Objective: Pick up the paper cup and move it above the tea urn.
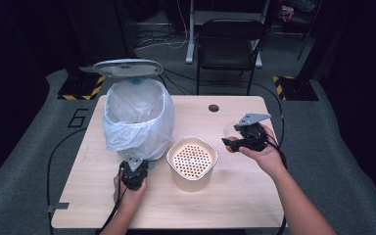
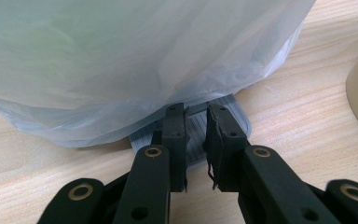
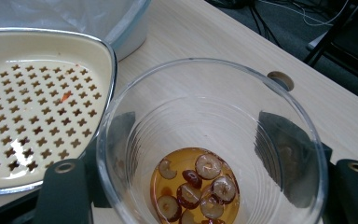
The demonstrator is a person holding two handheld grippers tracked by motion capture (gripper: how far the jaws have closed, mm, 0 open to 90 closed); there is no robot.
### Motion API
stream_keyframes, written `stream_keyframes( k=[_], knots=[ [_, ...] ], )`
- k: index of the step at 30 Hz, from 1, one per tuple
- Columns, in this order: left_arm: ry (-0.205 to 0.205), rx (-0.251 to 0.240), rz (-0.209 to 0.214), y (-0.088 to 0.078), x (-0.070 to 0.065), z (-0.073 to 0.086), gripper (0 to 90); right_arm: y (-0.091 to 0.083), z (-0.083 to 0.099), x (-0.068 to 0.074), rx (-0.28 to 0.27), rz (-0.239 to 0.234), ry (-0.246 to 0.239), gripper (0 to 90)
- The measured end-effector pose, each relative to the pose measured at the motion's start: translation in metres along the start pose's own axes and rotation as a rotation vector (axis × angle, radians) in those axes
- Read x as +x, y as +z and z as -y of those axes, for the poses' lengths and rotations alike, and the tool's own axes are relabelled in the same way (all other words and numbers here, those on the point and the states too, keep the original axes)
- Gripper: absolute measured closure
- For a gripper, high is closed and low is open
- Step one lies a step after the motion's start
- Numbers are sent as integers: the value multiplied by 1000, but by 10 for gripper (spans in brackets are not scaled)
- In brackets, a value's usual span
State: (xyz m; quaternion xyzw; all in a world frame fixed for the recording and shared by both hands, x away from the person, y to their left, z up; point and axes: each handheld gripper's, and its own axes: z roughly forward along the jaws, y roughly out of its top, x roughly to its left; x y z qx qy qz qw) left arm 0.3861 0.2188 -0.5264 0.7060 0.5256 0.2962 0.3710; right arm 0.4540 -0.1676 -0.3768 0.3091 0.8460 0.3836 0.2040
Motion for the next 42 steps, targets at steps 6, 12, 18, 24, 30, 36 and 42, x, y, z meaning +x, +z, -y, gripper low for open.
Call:
stream_keyframes(
  k=[6,12,18,24,30,36,42],
  knots=[
    [1,-1,-2,0,0,0,778,9,-11,-3,0,4,-19,299],
    [-2,0,1,0,0,0,778,17,-21,-11,4,22,-20,304],
    [0,-2,-1,0,0,0,779,18,-30,-15,-14,30,-30,303],
    [0,-2,-2,0,0,0,778,15,-38,-18,-39,27,-38,301],
    [-1,-2,-1,0,0,0,779,16,-41,-14,-46,22,-62,302],
    [0,-1,-1,0,0,0,779,18,-46,1,-48,36,-179,305],
    [-2,1,3,0,1,0,778,20,-50,13,-72,47,-288,309]
  ],
)
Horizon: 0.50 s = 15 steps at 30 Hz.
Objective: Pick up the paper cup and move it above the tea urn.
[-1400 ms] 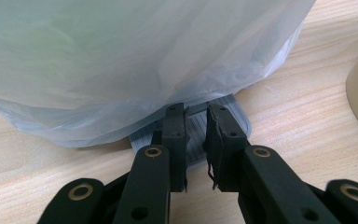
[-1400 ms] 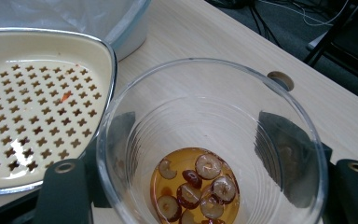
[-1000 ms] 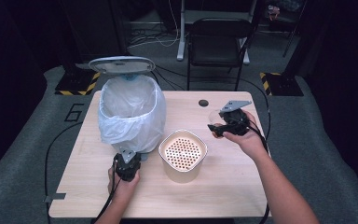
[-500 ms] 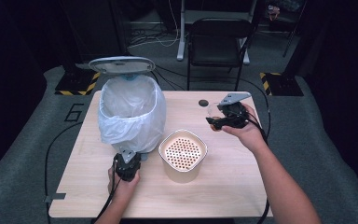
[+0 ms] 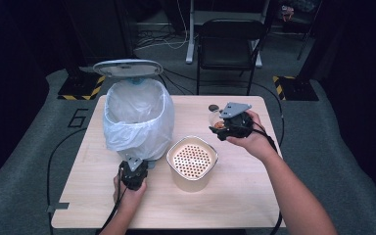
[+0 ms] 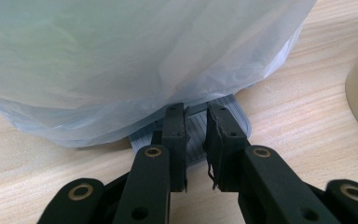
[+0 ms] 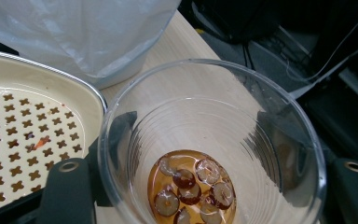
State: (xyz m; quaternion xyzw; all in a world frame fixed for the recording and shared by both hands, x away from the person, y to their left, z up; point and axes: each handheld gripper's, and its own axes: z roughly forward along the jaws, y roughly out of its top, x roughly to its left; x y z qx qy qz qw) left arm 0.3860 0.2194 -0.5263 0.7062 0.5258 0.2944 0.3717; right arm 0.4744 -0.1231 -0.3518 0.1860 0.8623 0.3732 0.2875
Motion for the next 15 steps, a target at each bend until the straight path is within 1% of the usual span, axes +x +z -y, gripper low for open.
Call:
stream_keyframes(
  k=[1,2,3,5,6,7,13,15],
  knots=[
    [0,0,0,0,0,0,779,0,-2,3,-18,8,-41,310],
    [0,0,0,0,0,0,779,0,-2,3,-18,8,-41,310],
    [0,0,0,0,0,0,778,0,-3,6,-38,5,-66,311],
    [0,0,0,0,0,0,778,1,-3,8,-51,2,-91,314],
    [0,0,0,0,0,0,778,1,-3,8,-51,2,-91,314],
    [0,0,0,0,0,0,778,2,-3,10,-57,0,-116,315],
    [-2,0,0,0,0,0,778,2,-2,11,-82,14,-156,315],
    [1,-1,-1,0,0,0,778,2,-2,12,-81,18,-167,315]
  ],
)
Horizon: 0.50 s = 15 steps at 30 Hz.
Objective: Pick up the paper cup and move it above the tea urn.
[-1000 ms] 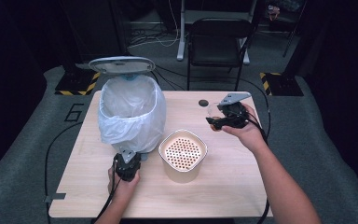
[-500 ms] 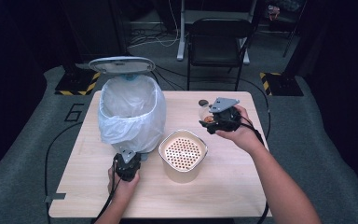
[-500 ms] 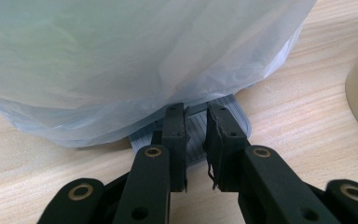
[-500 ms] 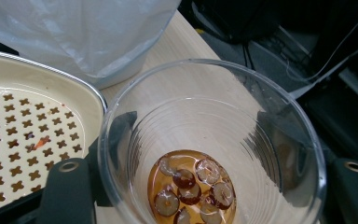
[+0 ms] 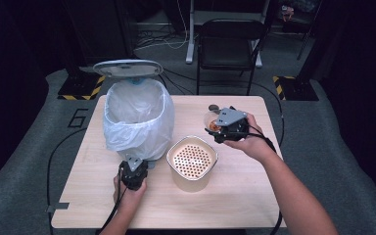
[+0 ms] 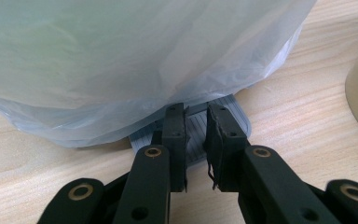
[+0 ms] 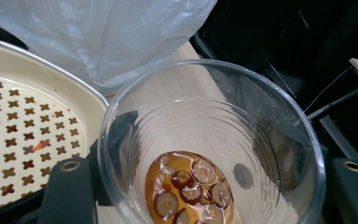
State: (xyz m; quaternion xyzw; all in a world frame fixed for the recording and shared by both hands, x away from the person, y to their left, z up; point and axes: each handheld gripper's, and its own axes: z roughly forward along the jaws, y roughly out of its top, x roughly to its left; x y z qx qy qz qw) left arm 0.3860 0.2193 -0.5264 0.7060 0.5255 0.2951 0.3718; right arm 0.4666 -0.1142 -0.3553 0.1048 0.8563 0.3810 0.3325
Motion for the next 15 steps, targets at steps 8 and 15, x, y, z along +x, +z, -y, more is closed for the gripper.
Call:
stream_keyframes(
  k=[8,15],
  knots=[
    [-2,1,1,0,0,0,779,2,-3,6,-16,5,-45,316],
    [-1,1,1,0,0,0,779,1,-6,11,-20,35,-99,317]
  ],
)
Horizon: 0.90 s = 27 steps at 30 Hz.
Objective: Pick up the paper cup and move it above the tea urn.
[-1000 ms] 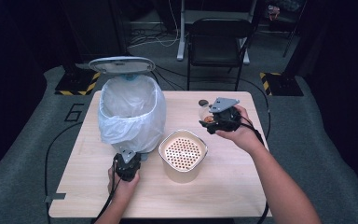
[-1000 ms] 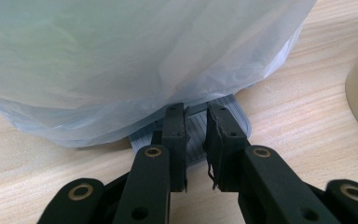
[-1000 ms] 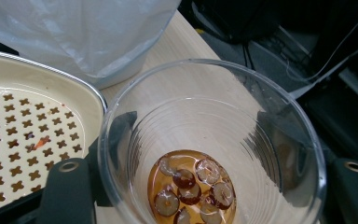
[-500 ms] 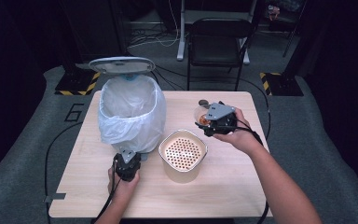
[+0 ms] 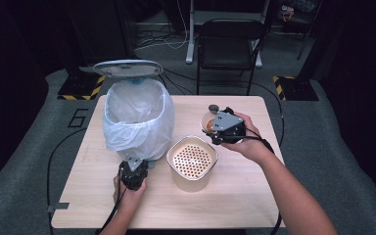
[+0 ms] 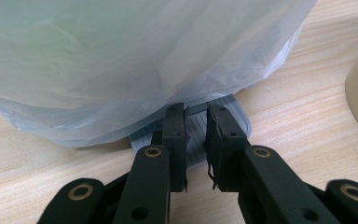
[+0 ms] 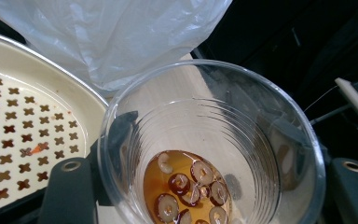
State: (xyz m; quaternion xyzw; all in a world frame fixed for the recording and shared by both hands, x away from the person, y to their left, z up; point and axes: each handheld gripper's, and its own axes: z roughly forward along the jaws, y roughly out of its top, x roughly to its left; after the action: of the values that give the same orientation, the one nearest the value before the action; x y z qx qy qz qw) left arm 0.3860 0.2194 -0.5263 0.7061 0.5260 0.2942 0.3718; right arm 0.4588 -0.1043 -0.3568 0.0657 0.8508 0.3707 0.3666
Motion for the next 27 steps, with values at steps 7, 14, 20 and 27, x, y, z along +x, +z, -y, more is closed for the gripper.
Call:
stream_keyframes(
  k=[7,14,20,27],
  knots=[
    [0,0,0,0,0,0,778,-1,-3,7,-1,25,-73,320],
    [0,-1,-1,0,0,0,778,-2,-7,14,-10,26,-128,322],
    [0,-1,-1,0,0,0,778,-1,-7,19,-3,27,-161,322],
    [1,-2,-2,0,0,0,778,3,-8,27,7,49,-251,322]
  ],
)
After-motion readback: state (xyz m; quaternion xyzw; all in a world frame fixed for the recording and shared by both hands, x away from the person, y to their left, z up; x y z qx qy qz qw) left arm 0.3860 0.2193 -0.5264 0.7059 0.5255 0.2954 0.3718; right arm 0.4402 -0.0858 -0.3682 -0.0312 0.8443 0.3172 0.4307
